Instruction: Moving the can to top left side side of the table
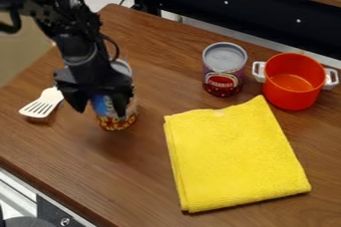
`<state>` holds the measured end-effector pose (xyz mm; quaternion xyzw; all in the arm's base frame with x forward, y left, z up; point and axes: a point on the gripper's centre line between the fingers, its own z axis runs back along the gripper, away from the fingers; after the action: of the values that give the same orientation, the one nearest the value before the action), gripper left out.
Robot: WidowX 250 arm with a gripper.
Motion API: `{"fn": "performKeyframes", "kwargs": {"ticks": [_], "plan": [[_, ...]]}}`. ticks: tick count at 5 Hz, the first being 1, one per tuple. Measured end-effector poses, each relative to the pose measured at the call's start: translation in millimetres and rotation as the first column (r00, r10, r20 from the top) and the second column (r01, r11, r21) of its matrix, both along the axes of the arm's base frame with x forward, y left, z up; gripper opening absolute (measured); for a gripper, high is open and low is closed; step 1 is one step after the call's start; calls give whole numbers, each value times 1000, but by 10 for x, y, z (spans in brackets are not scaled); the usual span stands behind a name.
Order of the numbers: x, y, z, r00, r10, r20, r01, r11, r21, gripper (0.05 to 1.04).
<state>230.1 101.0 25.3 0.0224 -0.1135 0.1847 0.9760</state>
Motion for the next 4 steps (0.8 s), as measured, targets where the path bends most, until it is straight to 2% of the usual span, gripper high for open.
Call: {"fn": "performKeyframes", "kwargs": {"ticks": [1, 2, 4], "plan": [[170, 51, -13, 1000, 0, -15, 0, 1000, -8, 998], [320, 70, -66, 1000, -17, -15, 18, 1000, 16, 998], [611, 121, -168, 1000, -11, 29, 9, 998, 59, 998]]}}
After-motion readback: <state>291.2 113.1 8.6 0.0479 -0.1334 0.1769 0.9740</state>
